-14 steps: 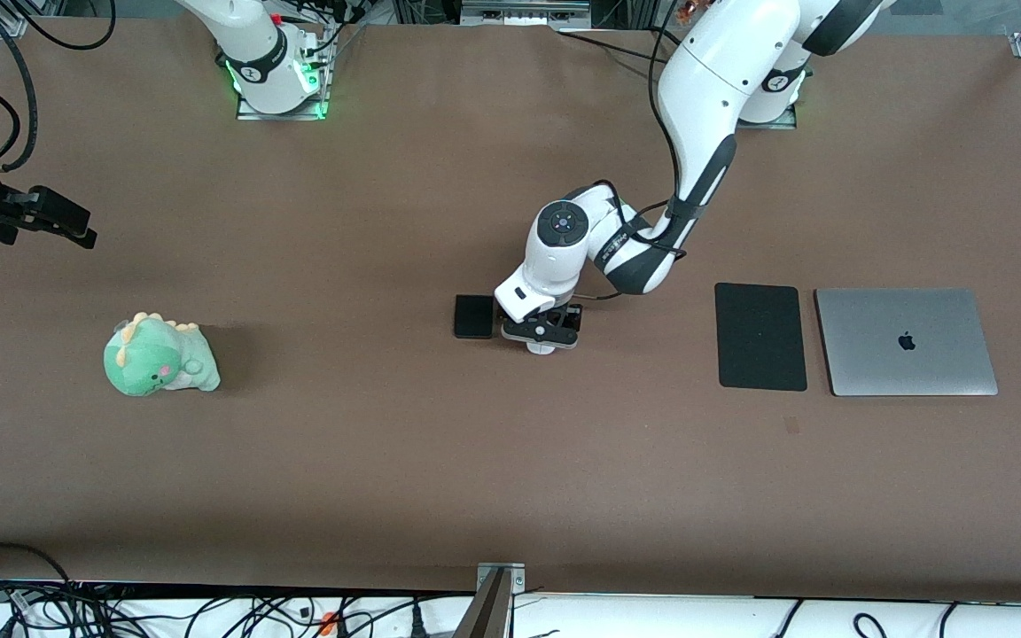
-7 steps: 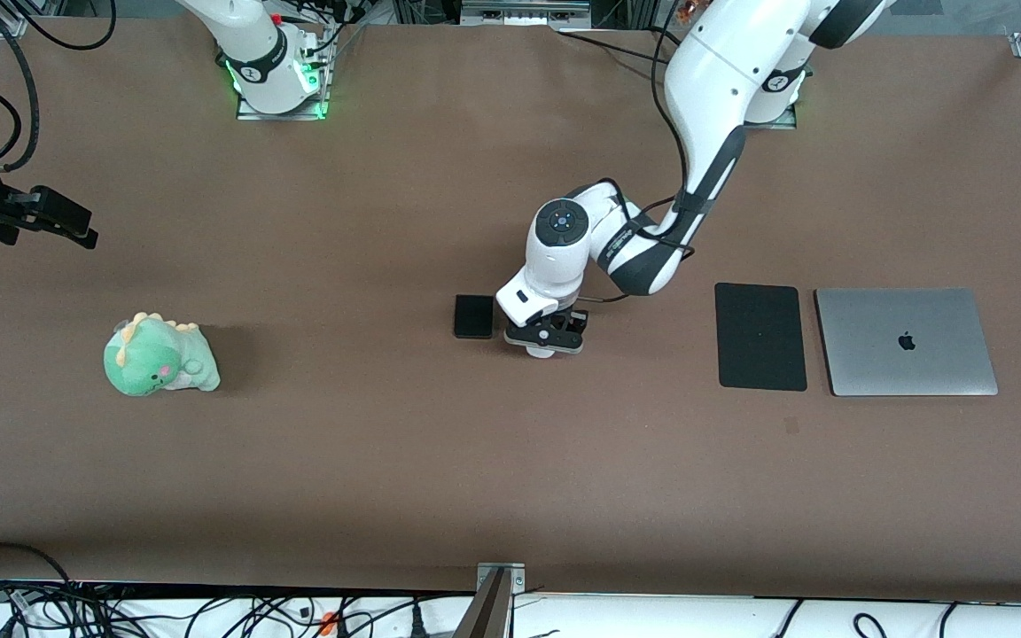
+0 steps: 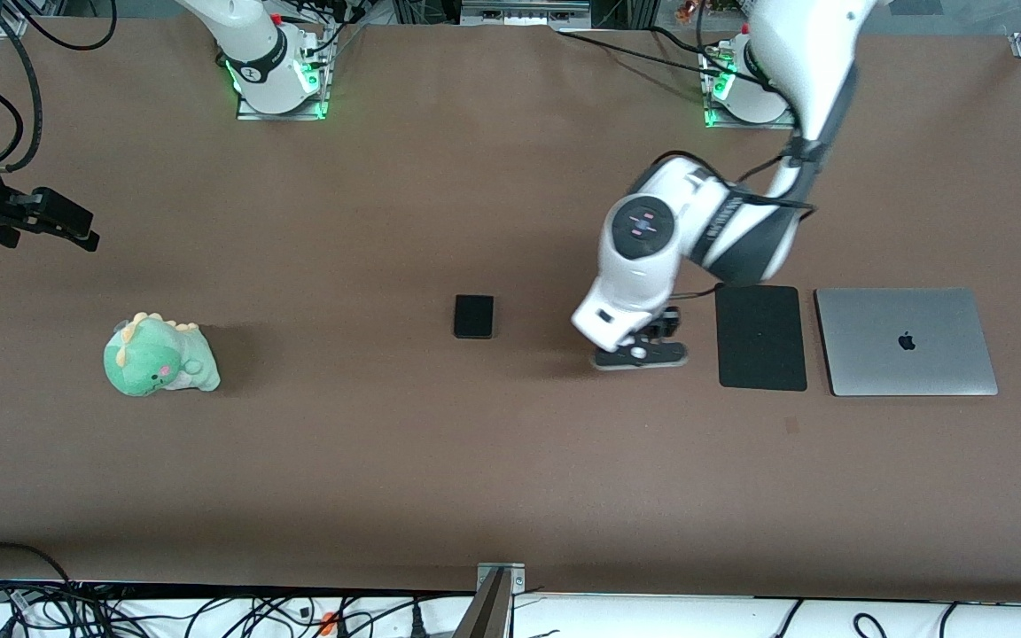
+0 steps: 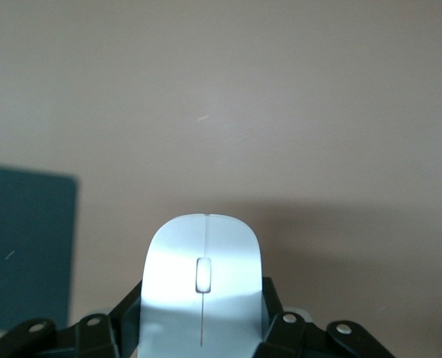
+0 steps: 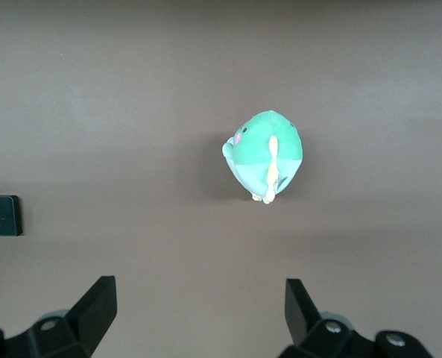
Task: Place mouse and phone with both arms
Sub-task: 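Carry the mouse onto the black pad while the right gripper reaches the phone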
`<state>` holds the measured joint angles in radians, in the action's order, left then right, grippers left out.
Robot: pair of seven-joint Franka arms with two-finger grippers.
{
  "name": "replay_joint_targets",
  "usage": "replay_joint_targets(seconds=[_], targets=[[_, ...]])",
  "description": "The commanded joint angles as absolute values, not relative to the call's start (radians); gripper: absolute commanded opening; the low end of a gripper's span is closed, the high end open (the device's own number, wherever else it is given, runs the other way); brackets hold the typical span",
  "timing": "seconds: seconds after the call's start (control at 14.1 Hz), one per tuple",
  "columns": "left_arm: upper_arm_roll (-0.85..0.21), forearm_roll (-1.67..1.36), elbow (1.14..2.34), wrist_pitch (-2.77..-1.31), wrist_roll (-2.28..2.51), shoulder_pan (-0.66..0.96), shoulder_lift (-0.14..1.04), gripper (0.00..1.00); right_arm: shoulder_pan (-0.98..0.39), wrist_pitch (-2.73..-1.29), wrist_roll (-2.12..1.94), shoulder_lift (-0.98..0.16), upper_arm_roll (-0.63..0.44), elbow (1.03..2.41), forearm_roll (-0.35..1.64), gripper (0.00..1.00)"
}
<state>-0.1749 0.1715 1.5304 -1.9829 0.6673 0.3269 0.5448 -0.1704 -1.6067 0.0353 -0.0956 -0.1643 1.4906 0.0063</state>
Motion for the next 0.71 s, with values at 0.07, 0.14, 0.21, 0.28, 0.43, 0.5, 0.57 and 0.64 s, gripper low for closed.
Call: replay_joint_targets(seconds=[0.07, 0.14, 0.21, 0.28, 0.43, 0.5, 0.57, 0.64], targets=[[-0.193, 0.091, 1.554, -1.852, 0.42, 0.16, 0.502, 0.42, -0.224, -1.628, 0.044, -0.091, -0.163, 1.489, 0.006, 1.0], [-0.193, 0.091, 1.568, -1.845, 0.363, 0.125, 0.497, 0.42, -0.229, -1.628, 0.052, -0.091, -0.163, 1.489, 0.012, 1.0], [-0.192, 0.091, 1.583, -1.845, 0.33, 0.1, 0.497, 0.42, -0.229, -1.629, 0.061, -0.092, -0.163, 1.491, 0.018, 1.0], [-0.193, 0.091, 1.595, -1.848, 0.304, 0.054, 0.499, 0.42, -0.23, -1.631, 0.061, -0.1, -0.163, 1.49, 0.023, 1.0], [-0.193, 0.091, 1.627, -1.877, 0.217, 0.008, 0.5, 0.42, -0.242, -1.634, 0.054, -0.118, -0.161, 1.488, 0.018, 1.0], [-0.195, 0.089, 1.652, -1.896, 0.169, -0.033, 0.502, 0.41, -0.268, -1.634, 0.048, -0.142, -0.163, 1.488, 0.011, 1.0], [-0.195, 0.087, 1.686, -1.926, 0.125, -0.063, 0.502, 0.4, -0.284, -1.632, 0.041, -0.164, -0.163, 1.488, 0.006, 1.0], [-0.195, 0.084, 1.728, -1.984, 0.092, -0.08, 0.499, 0.4, -0.308, -1.632, 0.041, -0.176, -0.163, 1.488, -0.006, 1.0]])
